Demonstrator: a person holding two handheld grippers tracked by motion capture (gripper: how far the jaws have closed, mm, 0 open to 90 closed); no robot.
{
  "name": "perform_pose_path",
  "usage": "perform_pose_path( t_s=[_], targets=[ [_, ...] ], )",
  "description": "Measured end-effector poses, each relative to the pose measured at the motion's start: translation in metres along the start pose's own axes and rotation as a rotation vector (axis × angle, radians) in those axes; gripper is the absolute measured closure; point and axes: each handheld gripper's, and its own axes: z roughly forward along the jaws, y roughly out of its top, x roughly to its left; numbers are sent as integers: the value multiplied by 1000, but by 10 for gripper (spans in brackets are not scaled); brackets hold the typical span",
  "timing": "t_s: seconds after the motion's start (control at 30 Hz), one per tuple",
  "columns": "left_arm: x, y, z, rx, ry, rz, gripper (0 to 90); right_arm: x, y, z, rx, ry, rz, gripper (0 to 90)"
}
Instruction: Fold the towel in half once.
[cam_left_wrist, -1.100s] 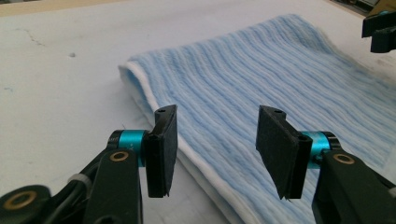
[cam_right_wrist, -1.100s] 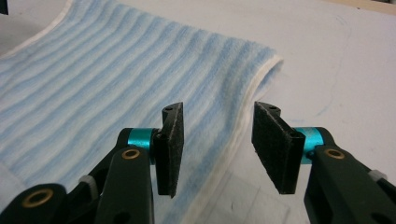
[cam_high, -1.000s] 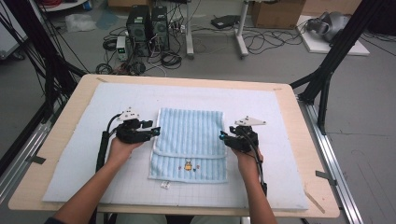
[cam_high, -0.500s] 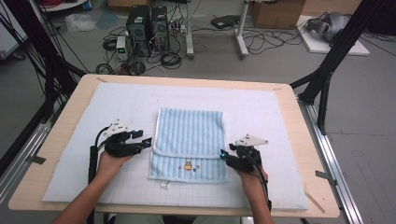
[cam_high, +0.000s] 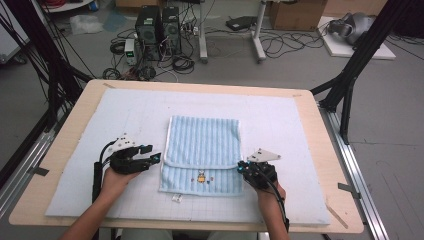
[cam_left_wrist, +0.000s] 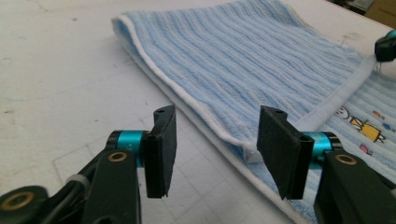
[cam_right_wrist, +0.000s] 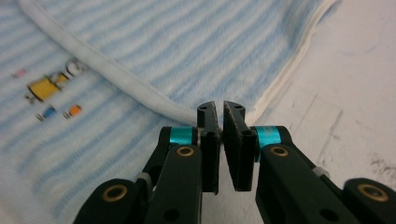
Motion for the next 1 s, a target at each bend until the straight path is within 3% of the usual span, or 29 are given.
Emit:
perform_pose_path(
  t_s=[0.1, 0.27, 0.37, 0.43, 0.57, 0.63, 0.7, 0.8, 1.0],
  targets=[
    [-3, 0, 3, 23, -14, 28, 502, -1, 4, -7, -45, 11, 12, 849],
    [-12, -1, 13, 72, -37, 68, 495, -1, 3, -6, -40, 17, 11, 849],
    [-17, 0, 20, 93, -26, 90, 487, -1, 2, -7, -40, 16, 15, 847],
    [-21, 1, 24, 125, -10, 132, 498, -1, 2, -6, -39, 16, 11, 845],
    [-31, 1, 32, 174, 24, 206, 622, 1, 2, -6, -39, 19, 13, 845],
    [-34, 2, 33, 169, 24, 224, 740, 1, 2, -7, -39, 19, 15, 845],
    [-36, 2, 32, 154, 24, 222, 797, 0, 2, -7, -41, 17, 15, 845],
    [-35, 5, 27, 112, 5, 204, 814, 0, 2, -8, -47, 13, 17, 845],
    [-34, 10, 8, 49, -57, 129, 814, 2, 2, -16, -63, 19, 22, 846]
  ],
)
